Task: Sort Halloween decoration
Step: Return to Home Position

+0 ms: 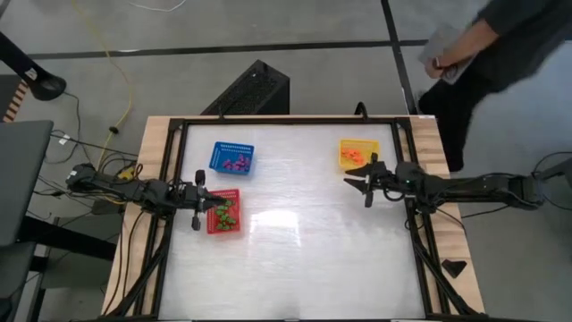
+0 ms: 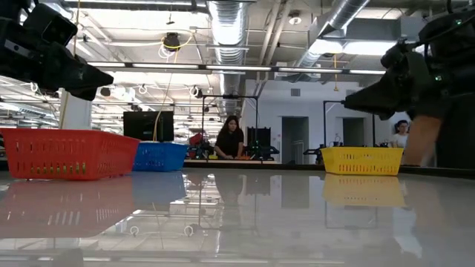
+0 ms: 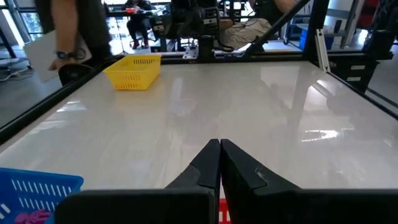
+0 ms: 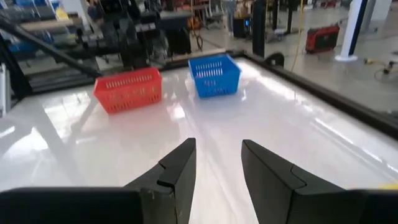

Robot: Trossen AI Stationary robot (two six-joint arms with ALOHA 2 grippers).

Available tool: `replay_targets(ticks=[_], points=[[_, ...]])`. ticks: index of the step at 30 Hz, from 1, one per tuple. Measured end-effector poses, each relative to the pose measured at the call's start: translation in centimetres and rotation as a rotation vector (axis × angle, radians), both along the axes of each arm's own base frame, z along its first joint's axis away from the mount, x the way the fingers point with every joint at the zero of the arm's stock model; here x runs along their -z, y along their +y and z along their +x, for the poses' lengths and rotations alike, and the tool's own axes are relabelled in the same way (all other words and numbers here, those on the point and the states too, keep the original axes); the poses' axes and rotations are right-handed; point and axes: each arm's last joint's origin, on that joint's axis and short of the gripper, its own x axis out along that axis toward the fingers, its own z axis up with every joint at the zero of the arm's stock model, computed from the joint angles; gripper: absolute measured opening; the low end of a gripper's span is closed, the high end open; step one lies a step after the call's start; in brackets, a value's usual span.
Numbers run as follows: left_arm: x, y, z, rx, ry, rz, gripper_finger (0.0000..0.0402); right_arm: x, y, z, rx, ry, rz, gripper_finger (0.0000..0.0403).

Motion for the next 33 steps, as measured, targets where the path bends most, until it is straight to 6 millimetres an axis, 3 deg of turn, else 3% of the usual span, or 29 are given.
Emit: replay_targets(ticks=[16,33], points=[[0.0,0.0,0.0,-0.001,0.0,0.0,0.0,2.4,0.1,-0.6,0.001,0.25,0.061,0.0159],[0.0,0.0,0.0,-0.001,0.0,0.0,0.0,2.7,0.2,-0.7,0.002,0.283,0.071,0.0159]])
